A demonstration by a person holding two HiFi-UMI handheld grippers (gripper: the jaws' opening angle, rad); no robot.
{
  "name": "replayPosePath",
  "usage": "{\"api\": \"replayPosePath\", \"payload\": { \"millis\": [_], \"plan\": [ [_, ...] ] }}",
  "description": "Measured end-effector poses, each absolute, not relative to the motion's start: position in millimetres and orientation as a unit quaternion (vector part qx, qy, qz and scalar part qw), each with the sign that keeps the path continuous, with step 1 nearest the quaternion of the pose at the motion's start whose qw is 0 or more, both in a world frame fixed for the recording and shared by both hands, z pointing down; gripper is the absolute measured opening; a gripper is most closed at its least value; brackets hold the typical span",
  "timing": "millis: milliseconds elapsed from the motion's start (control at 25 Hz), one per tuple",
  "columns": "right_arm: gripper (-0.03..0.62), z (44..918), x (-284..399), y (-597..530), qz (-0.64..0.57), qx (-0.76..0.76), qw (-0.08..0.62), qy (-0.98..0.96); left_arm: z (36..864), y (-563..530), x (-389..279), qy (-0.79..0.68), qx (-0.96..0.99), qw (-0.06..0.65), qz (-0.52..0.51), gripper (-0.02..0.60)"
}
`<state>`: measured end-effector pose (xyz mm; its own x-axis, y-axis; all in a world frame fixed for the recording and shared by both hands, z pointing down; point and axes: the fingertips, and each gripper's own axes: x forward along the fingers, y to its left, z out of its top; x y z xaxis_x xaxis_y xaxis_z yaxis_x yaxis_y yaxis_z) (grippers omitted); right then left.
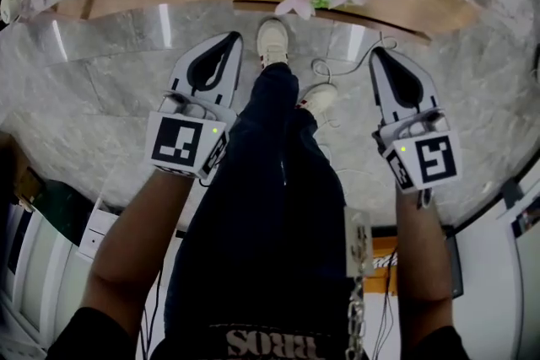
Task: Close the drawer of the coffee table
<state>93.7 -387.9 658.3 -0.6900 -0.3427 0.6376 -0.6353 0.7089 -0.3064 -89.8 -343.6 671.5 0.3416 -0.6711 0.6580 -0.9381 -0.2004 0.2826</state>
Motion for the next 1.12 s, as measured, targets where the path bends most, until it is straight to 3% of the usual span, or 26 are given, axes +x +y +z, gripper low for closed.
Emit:
{"api": "replayPosePath", "payload": {
  "millis": [240,360,440,720,1120],
  "plan": [
    [0.037,697,141,-393,0.23,0.279,0.326,-0.873,727,-342,-92,-0.527,0.756,0.293,0.256,0.028],
    [0.046,704,155,-391,0.229,0.271,0.329,-0.875,750,-336,-100,-0.519,0.749,0.295,0.287,0.088],
    [0.135,708,162,-390,0.233,0.266,0.328,-0.876,759,-336,-107,-0.526,0.739,0.299,0.296,0.101],
    [0.18,707,185,-387,0.23,0.255,0.304,-0.889,773,-345,-109,-0.54,0.728,0.3,0.298,0.145],
    [0.216,785,261,-408,0.107,0.278,0.449,-0.843,781,-360,-104,-0.519,0.744,0.262,0.33,0.183]
  ]
}}
